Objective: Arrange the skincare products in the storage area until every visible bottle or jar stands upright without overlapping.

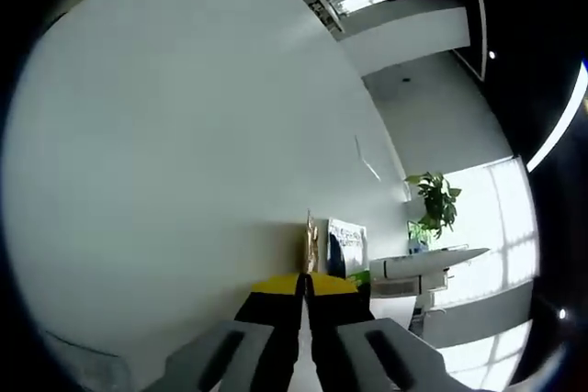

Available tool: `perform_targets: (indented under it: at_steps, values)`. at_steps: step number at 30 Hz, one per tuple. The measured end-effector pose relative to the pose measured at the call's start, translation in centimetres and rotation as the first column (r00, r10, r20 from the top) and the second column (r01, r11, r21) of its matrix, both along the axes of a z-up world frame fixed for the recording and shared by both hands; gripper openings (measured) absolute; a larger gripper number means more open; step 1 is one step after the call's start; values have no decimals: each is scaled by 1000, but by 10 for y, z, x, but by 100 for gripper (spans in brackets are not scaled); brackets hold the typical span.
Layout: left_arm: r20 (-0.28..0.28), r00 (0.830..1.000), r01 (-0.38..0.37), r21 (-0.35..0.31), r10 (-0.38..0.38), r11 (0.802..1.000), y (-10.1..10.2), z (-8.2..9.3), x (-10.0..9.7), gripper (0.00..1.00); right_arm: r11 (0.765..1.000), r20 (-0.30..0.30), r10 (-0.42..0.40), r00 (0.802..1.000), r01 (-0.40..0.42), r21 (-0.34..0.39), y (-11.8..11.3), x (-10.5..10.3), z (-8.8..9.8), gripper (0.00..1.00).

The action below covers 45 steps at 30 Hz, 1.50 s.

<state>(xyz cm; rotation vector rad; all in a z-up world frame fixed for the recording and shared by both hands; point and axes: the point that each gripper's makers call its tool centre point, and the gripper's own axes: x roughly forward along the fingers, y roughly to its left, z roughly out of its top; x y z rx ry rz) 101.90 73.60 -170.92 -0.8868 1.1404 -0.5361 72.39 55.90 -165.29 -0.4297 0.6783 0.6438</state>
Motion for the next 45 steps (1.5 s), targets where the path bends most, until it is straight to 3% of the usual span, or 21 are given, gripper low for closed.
perform_targets:
  at_steps: [15, 23, 28, 32, 36, 39, 40, 42, 45]
  values:
    - [18, 995, 95, 185, -100, 978, 2, -4, -4, 8, 1000, 8, 17, 1000, -17, -8, 2, -2, 1, 56]
    - [17, 984, 163, 302, -176, 939, 3, 2, -2, 17, 1000, 4, 18, 1000, -18, -9, 1, -2, 0, 56]
    - [10, 966, 233, 401, -259, 886, 8, 0, -2, 26, 1000, 9, 15, 1000, -15, -11, 1, -1, 1, 55]
    - [39, 965, 220, 418, -259, 882, 10, 5, 2, 38, 1000, 13, 15, 1000, -15, -11, 0, 0, 1, 55]
    - [55, 959, 225, 444, -277, 867, 19, 10, -2, 41, 1000, 18, 16, 1000, -16, -11, 0, 0, 2, 55]
    - [65, 945, 238, 535, -321, 810, 44, 9, -5, 44, 1000, 22, 20, 1000, -19, -12, 0, 0, 3, 55]
    - [63, 942, 243, 547, -328, 801, 47, 8, -6, 45, 1000, 23, 21, 1000, -21, -11, 1, 0, 3, 55]
    - [48, 931, 261, 608, -363, 750, 65, 4, -14, 49, 1000, 25, 24, 999, -23, -12, 1, 0, 3, 55]
    - [33, 923, 269, 660, -384, 702, 85, -1, -23, 53, 1000, 25, 30, 999, -29, -11, 2, 0, 3, 55]
